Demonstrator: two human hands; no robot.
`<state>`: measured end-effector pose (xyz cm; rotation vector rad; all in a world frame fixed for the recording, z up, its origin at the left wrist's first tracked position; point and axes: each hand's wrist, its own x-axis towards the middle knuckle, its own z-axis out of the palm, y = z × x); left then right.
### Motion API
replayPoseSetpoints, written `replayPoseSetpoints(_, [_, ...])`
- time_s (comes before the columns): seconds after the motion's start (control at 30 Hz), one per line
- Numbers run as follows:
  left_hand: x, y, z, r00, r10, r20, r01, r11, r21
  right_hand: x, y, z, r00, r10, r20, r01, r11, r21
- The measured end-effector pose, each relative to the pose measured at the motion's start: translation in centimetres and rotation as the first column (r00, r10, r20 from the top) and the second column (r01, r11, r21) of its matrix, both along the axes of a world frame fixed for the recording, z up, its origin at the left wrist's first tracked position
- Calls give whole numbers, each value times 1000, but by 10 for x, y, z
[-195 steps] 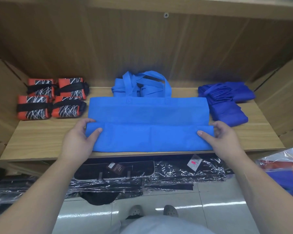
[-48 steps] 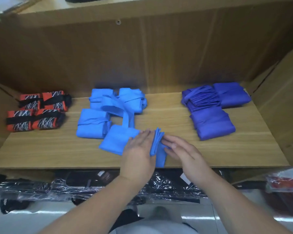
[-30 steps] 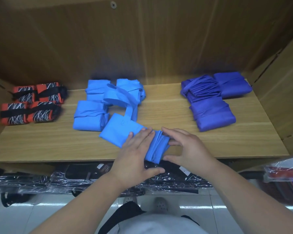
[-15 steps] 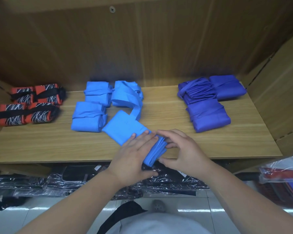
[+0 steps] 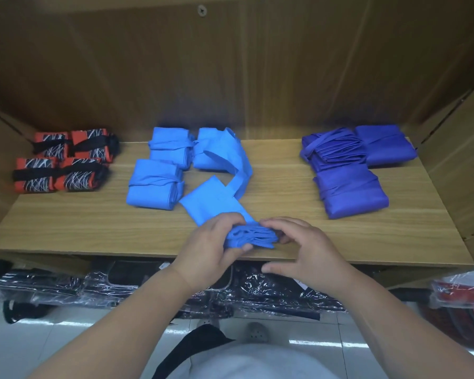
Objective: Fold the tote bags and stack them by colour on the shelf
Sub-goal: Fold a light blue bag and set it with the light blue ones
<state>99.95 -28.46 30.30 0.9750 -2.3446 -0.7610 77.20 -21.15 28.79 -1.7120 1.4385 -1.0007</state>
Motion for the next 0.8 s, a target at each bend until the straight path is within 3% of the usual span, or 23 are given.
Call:
replayPoseSetpoints(0.1, [3,7,3,993,62,-99,-45,986,162,3,-2,3,998,-30,56,31,999,-19])
replayPoseSetpoints(0.17, [6,12,5,982,106,-154,-61,962,268,4,-3,8,1000,-11,17,12,998,-60])
replayPoseSetpoints(0.27, [8,14,13,970,138,-199,-51,919,390,3,-7,22,974,-11,-228,-37,978,-204])
replayPoseSetpoints(0.37, [7,15,17,969,112,-220,2,889,458,8,-13,46,867,-77,-492,-109,934,-339])
replayPoseSetpoints(0.47, [3,17,16,965,83,-248,49,874,483,19,-24,64,747,-123,-653,-277,836,-475])
replayPoseSetpoints(0.53, [2,18,14,963,71,-261,65,876,478,24,-34,68,696,-64,-716,-373,819,-436])
replayPoseSetpoints(0.63, [0,18,14,955,83,-284,69,871,487,19,-49,62,662,121,-739,-376,907,-188])
replayPoseSetpoints(0.7, [-1,17,12,950,101,-295,59,871,487,8,-52,49,735,201,-648,-311,948,-59])
replayPoseSetpoints(0.8, [-1,10,13,949,119,-292,33,884,466,1,-47,28,875,186,-447,-227,973,-40])
